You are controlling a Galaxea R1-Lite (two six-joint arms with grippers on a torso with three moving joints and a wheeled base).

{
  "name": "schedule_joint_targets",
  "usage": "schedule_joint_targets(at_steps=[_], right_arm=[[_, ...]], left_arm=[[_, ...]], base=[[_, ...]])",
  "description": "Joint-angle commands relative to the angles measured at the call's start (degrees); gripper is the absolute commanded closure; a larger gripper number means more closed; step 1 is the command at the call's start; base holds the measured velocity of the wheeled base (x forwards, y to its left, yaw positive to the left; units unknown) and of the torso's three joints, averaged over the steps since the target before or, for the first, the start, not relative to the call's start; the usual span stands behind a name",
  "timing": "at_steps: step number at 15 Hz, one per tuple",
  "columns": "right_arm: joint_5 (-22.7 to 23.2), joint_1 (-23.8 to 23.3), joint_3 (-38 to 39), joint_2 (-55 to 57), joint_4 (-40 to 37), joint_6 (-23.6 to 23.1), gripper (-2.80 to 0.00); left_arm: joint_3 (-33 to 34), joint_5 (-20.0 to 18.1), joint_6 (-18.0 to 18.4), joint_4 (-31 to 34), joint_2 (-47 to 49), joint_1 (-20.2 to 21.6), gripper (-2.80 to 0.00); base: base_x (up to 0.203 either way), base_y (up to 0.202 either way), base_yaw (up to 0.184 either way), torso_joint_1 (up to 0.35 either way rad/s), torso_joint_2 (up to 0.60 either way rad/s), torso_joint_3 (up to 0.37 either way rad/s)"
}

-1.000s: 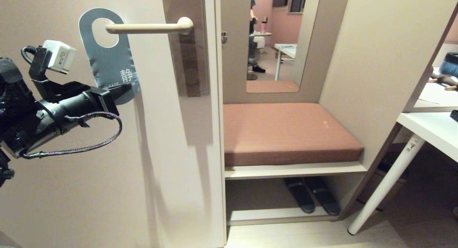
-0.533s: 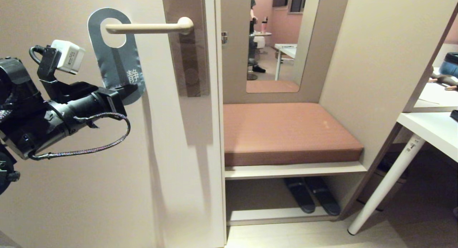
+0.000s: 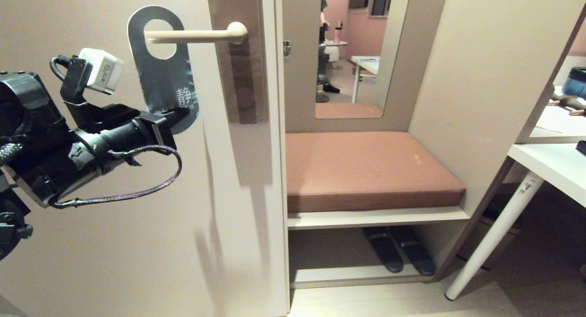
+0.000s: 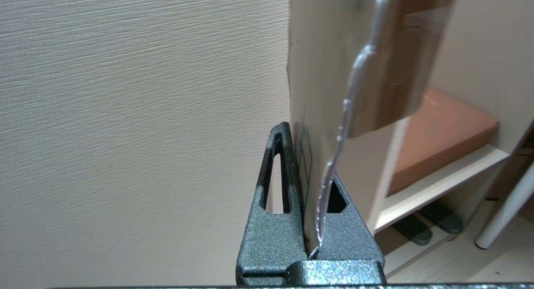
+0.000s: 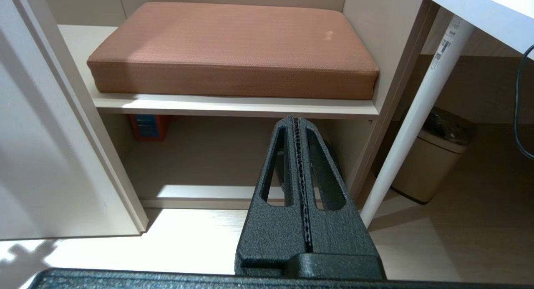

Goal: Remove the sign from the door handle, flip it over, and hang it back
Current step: Hang the sign back with the other side facing out

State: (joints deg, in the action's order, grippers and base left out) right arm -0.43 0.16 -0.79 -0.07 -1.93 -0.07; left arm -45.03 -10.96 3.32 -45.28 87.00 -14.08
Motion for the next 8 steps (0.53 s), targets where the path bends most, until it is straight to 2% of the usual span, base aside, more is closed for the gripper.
schedule_joint_targets(at_steps=[1, 4, 8], right_arm=[[-0.01, 0.02, 0.0, 0.07, -0.01, -0.02, 0.0], [-0.09, 0.02, 0.0, 0.07, -0.01, -0.02, 0.0], [-0.09, 0.02, 0.0, 0.07, -0.01, -0.02, 0.0]], left_arm=[[0.03, 1.31, 0.02, -0.25, -0.34, -2.31, 0.0], [0.03, 3.45, 0.04, -0.25, -0.26, -4.75, 0.0], [0.03, 4.37, 0.11, -0.25, 0.1, -6.01, 0.0]], base=[[0.0, 0.0, 0.0, 0.0, 0.0, 0.0], [0.0, 0.0, 0.0, 0.0, 0.0, 0.0], [0.0, 0.0, 0.0, 0.0, 0.0, 0.0]])
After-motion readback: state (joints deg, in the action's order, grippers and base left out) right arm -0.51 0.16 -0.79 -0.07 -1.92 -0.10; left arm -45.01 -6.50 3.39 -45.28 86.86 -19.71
